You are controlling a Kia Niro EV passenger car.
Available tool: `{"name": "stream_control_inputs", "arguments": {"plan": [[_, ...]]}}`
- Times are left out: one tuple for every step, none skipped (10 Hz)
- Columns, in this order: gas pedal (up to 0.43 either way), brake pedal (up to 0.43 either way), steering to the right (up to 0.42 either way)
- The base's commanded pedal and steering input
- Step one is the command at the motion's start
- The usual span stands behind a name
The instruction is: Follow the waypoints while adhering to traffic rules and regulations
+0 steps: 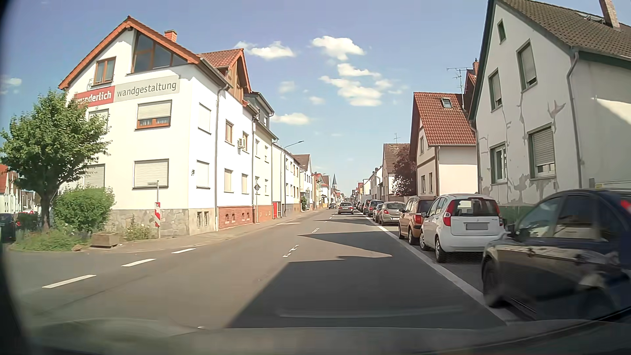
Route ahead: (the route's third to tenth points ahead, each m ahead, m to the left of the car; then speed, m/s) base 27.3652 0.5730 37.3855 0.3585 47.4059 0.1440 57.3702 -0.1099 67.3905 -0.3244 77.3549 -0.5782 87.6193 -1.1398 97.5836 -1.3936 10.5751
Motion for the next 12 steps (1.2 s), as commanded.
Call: {"name": "stream_control_inputs", "arguments": {"plan": [[0.028,0.030,0.023],[0.028,0.030,0.019],[0.028,0.030,0.014],[0.028,0.030,0.014],[0.028,0.030,0.010],[0.028,0.030,0.007],[0.028,0.030,0.005],[0.028,0.030,0.003],[0.028,0.030,0.001],[0.028,0.030,0.000],[0.028,0.030,-0.002],[0.028,0.030,-0.003]]}}
